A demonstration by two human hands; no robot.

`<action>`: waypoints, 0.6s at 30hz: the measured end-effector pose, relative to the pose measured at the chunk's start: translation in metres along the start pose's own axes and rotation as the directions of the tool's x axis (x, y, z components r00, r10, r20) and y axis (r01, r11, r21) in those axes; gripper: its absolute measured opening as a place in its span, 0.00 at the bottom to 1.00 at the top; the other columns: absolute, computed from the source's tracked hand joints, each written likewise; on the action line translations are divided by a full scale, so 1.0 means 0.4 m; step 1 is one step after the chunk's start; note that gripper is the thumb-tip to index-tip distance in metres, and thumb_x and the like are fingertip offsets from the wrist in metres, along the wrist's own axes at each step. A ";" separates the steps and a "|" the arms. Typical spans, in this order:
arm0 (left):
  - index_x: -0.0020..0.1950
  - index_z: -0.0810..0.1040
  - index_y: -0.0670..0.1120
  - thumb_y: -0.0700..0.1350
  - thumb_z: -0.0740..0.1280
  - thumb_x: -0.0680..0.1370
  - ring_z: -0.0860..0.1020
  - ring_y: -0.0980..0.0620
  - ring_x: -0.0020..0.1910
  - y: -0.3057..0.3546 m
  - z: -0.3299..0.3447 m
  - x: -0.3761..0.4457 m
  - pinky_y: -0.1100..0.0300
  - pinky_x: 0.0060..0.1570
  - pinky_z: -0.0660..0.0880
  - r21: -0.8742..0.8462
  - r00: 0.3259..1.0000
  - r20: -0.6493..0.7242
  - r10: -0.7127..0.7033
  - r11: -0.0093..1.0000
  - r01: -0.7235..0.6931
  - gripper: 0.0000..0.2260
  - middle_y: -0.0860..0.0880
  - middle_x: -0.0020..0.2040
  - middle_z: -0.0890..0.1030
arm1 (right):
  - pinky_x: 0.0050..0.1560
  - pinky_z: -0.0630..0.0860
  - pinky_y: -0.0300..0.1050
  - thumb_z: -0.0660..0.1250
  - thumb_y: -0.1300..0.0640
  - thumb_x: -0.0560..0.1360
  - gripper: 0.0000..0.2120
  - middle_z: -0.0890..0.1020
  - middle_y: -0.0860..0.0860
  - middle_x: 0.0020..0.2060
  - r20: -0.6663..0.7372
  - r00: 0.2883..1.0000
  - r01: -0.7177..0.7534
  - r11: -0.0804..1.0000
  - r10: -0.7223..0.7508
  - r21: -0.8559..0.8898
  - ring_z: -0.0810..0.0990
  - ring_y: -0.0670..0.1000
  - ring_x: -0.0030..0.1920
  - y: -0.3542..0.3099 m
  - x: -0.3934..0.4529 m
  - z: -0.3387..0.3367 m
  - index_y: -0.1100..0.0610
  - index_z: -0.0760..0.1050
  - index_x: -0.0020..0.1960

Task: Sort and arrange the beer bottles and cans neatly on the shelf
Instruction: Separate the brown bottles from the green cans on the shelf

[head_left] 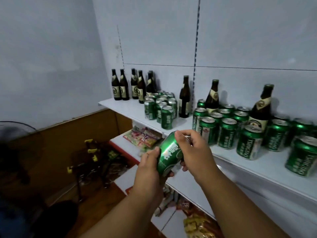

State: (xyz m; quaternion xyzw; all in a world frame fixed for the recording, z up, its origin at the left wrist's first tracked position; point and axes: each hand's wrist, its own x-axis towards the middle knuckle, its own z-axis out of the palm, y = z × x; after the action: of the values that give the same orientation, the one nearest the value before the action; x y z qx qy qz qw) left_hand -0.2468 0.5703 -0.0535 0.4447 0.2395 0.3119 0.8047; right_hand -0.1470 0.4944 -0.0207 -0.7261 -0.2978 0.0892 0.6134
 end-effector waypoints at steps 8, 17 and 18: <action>0.63 0.77 0.43 0.52 0.62 0.81 0.84 0.48 0.41 0.088 -0.165 0.251 0.55 0.37 0.77 -0.066 0.998 -0.057 0.002 0.998 -0.005 0.16 0.40 0.52 0.84 | 0.45 0.83 0.53 0.62 0.31 0.71 0.19 0.82 0.46 0.44 0.124 0.992 0.027 0.998 -0.021 -0.052 0.83 0.48 0.43 0.015 0.239 0.260 0.42 0.74 0.54; 0.59 0.74 0.56 0.53 0.76 0.70 0.83 0.50 0.50 0.242 -0.254 0.634 0.45 0.55 0.80 0.477 0.979 0.078 0.189 0.855 -0.203 0.20 0.51 0.53 0.82 | 0.41 0.73 0.43 0.61 0.39 0.77 0.15 0.79 0.42 0.45 0.150 0.979 0.174 0.949 -0.138 -0.262 0.78 0.42 0.44 -0.029 0.620 0.446 0.42 0.71 0.61; 0.60 0.73 0.56 0.50 0.76 0.71 0.83 0.54 0.50 0.252 -0.262 0.678 0.49 0.54 0.80 0.541 0.974 0.113 0.198 0.810 -0.227 0.20 0.53 0.52 0.81 | 0.43 0.73 0.44 0.61 0.38 0.77 0.16 0.78 0.41 0.44 0.153 0.977 0.194 0.926 -0.151 -0.325 0.77 0.42 0.45 -0.036 0.653 0.464 0.42 0.70 0.62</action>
State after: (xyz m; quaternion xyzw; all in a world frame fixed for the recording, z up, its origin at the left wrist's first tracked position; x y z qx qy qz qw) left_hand -0.1581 0.8650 -0.0468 0.6888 0.2471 0.3066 0.6087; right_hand -0.0328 0.7924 0.0113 -0.7843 -0.4094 0.0279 0.4653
